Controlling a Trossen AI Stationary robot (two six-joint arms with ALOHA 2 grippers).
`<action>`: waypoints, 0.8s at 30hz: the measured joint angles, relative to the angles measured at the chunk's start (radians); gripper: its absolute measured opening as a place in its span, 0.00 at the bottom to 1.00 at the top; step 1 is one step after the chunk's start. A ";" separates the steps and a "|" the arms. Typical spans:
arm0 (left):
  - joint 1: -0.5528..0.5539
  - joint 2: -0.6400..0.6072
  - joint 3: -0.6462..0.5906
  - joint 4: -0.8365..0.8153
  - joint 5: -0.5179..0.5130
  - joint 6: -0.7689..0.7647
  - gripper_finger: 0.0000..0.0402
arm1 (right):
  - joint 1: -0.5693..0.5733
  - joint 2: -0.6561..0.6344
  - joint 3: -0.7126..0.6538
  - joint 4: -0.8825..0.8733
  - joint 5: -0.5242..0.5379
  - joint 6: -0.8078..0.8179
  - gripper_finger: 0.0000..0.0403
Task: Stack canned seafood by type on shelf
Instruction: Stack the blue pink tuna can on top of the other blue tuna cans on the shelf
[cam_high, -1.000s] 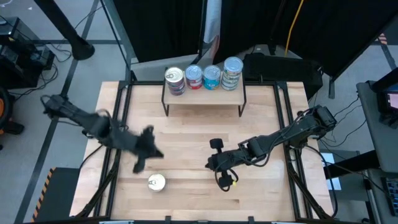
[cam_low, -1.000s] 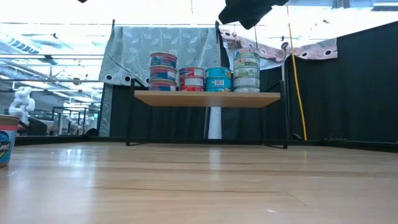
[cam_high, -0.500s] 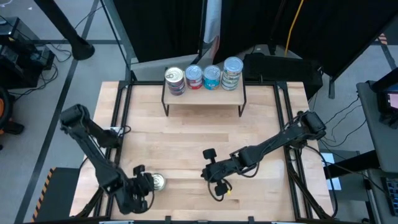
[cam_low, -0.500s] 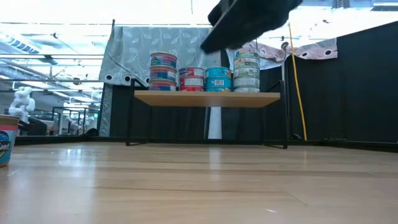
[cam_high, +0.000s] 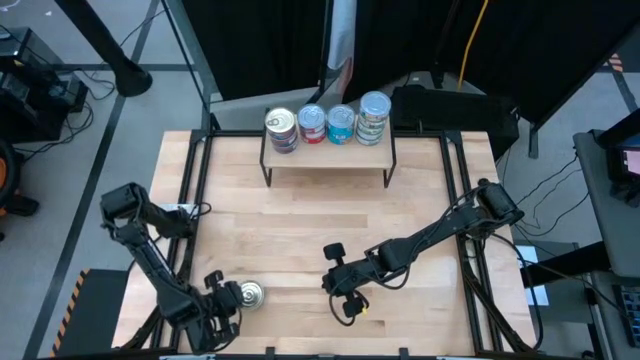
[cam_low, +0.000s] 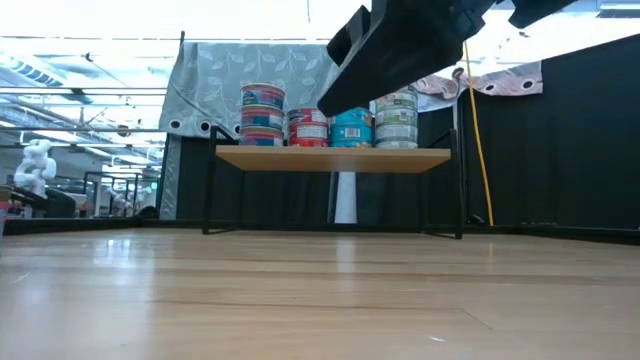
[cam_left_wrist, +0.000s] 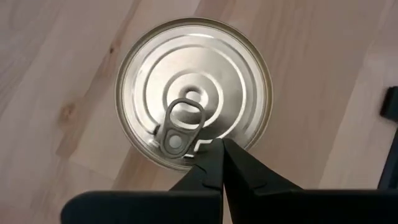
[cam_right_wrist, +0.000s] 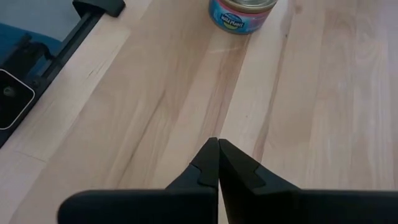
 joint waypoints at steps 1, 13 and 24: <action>-0.007 0.005 0.000 -0.001 -0.011 -0.012 0.00 | 0.000 -0.001 0.000 0.000 0.000 0.000 0.00; -0.108 0.032 -0.001 -0.060 -0.124 -0.170 0.00 | 0.000 -0.001 0.000 -0.002 -0.014 -0.006 0.00; -0.145 0.034 0.043 -0.160 -0.207 -0.217 0.00 | -0.001 -0.001 0.000 -0.026 -0.023 -0.011 0.00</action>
